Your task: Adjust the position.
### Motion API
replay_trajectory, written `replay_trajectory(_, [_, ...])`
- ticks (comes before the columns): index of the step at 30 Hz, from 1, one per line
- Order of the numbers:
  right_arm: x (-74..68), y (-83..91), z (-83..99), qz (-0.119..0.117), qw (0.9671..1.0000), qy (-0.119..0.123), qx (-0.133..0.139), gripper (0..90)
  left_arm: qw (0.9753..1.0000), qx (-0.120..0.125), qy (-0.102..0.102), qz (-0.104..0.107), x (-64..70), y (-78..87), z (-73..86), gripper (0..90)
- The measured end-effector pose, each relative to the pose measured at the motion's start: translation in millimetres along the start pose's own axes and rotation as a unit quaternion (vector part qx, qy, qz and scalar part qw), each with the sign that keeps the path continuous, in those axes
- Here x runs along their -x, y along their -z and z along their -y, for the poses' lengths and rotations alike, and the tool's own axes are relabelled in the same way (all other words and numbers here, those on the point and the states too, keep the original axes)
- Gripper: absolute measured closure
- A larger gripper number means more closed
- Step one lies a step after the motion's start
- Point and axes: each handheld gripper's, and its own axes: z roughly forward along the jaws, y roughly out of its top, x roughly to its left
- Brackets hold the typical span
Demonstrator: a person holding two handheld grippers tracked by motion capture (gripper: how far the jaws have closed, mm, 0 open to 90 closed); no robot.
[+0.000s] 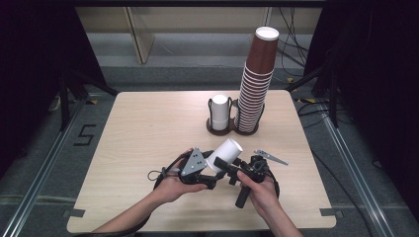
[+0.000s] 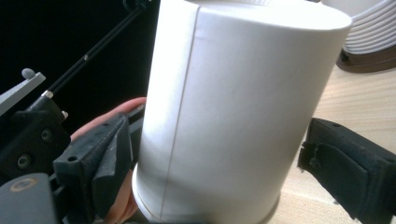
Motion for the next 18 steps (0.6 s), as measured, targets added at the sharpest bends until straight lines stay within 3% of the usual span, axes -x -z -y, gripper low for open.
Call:
replay_trajectory(2, [-1.4, 0.5, -0.8, 0.005, 1.0, -0.003, -0.003, 8.4, 1.0, -0.001, -0.003, 0.002, -0.7, 1.2, -0.1, 26.2])
replay_trajectory(4, [-3.2, 2.8, -3.3, 0.003, 0.9999, 0.012, -0.006, 7.9, 0.9999, -0.006, -0.008, 0.007, -3.3, 6.2, -0.1, 26.2])
replay_trajectory(5, [-6.1, 4.4, -3.7, 0.002, 0.9999, 0.0, -0.012, 7.8, 0.9999, -0.009, -0.009, 0.01, -4.5, 8.4, -0.1, 26.2])
replay_trajectory(6, [-4.4, 5.0, -4.8, 0.002, 0.9997, 0.024, -0.008, 7.7, 0.9998, -0.01, -0.01, 0.011, -6.2, 11.0, -0.2, 26.3])
replay_trajectory(10, [-8.1, 12.8, -9.0, -0.006, 0.9974, 0.065, -0.029, 8.9, 0.9993, -0.023, -0.019, 0.022, -12.4, 19.9, -1.5, 26.4])
replay_trajectory(11, [-8.1, 12.8, -9.0, -0.006, 0.9974, 0.065, -0.029, 8.9, 0.9993, -0.023, -0.019, 0.022, -12.4, 19.9, -1.5, 26.4])
replay_trajectory(12, [-8.6, 17.8, -11.8, -0.029, 0.9941, 0.09, -0.052, 9.6, 0.9988, -0.029, -0.018, 0.034, -15.9, 24.5, -2.4, 26.4])
replay_trajectory(15, [-9.7, 26.6, -15.1, -0.02, 0.9892, 0.126, -0.073, 11.1, 0.9983, -0.033, -0.028, 0.039, -18.6, 29.5, -2.9, 26.4])
replay_trajectory(16, [-6.3, 27.5, -17.2, -0.024, 0.9845, 0.158, -0.072, 11.5, 0.9979, -0.037, -0.032, 0.043, -20.1, 33.8, -3.2, 26.4])
replay_trajectory(17, [-6.3, 27.5, -17.2, -0.024, 0.9845, 0.158, -0.072, 11.5, 0.9979, -0.037, -0.032, 0.043, -20.1, 33.8, -3.2, 26.4])
replay_trajectory(18, [-5.5, 33.4, -18.7, -0.016, 0.9798, 0.177, -0.09, 12.7, 0.9972, -0.042, -0.04, 0.048, -21.8, 38.2, -3.1, 26.4])
